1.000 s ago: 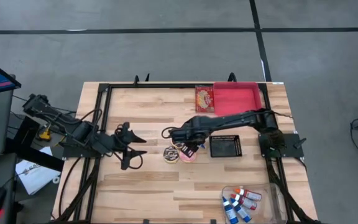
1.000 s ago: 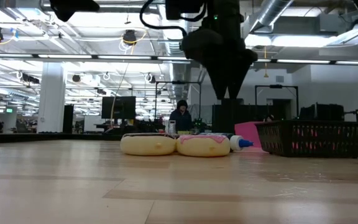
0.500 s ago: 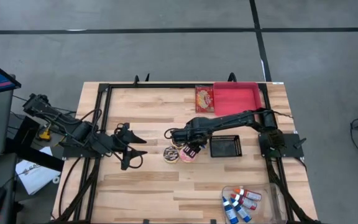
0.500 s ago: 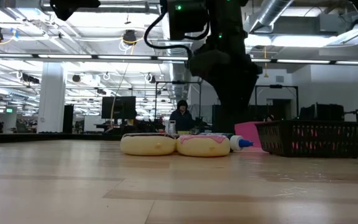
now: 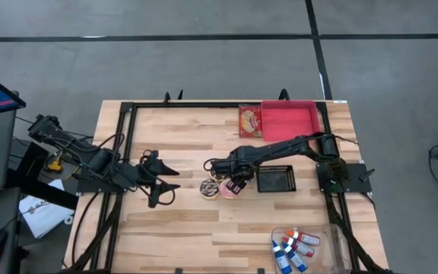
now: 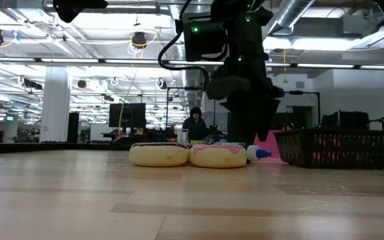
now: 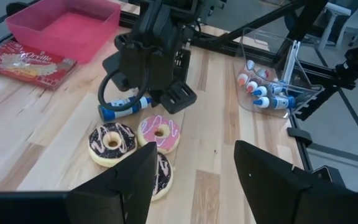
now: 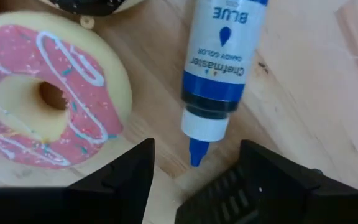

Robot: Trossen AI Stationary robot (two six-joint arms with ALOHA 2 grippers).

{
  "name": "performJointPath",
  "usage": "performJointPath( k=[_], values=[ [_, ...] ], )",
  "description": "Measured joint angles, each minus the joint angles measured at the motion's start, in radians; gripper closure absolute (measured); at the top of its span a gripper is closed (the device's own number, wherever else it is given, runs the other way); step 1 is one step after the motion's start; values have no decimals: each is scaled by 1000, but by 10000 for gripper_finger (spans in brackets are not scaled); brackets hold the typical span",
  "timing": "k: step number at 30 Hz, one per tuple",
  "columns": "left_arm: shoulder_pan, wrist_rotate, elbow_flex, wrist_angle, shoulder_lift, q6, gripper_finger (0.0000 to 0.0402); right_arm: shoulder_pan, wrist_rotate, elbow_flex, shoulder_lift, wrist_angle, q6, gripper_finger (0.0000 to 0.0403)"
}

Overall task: Pick & Place Food Item
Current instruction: Put the blue food coloring bottle into the transparent bin

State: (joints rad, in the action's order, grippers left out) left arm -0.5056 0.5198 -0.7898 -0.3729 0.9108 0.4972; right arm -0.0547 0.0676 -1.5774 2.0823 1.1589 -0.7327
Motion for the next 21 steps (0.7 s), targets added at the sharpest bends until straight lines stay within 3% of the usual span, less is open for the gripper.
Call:
performJointPath(
  k=[21],
  values=[
    [0,0,0,14,0,34,190,20,9,12,-1,-50,45,208]
  ],
)
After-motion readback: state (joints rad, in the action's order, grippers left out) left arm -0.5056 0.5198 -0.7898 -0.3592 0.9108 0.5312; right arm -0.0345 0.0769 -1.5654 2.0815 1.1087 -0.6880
